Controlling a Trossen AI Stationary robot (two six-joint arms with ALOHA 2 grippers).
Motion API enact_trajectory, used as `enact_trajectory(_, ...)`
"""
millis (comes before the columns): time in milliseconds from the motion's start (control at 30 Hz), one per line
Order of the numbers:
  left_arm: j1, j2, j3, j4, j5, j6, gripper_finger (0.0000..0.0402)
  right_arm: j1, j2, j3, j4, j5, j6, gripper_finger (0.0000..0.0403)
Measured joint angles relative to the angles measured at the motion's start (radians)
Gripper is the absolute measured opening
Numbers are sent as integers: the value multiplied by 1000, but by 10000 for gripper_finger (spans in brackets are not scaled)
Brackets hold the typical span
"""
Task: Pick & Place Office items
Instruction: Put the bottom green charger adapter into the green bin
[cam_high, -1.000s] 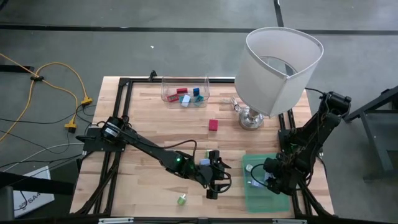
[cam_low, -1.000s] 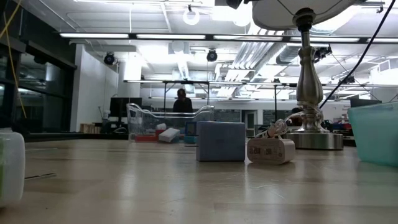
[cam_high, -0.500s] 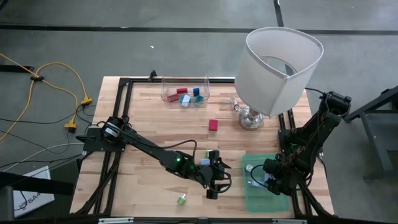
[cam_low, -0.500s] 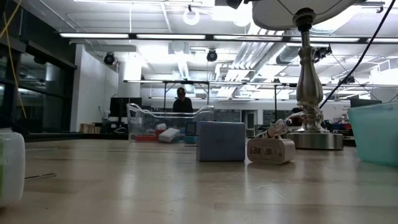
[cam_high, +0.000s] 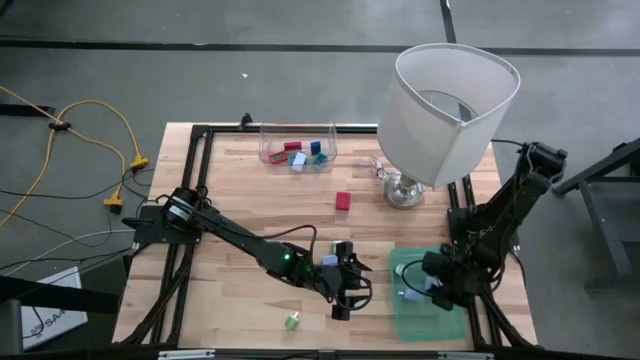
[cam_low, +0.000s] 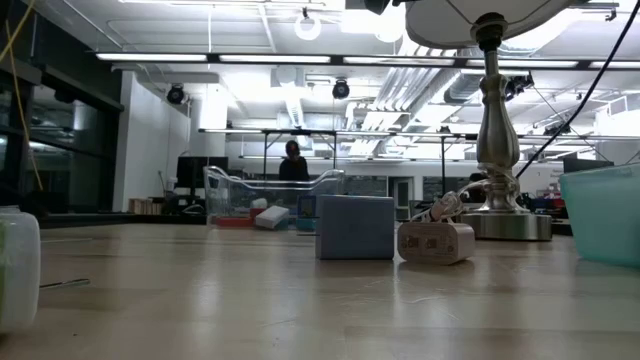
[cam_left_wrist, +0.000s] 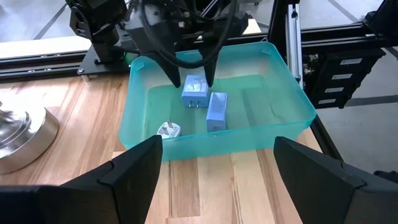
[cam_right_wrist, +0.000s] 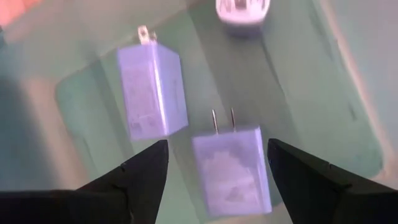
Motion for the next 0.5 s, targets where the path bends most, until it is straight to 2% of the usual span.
enact_trajectory(233, 0, 0, 0, 0, 0, 0, 300, -88, -59, 0, 3, -5, -124, 261)
enact_trajectory(500, 0, 0, 0, 0, -1, 0, 300, -172, -146, 0, 17, -152, -152, 261)
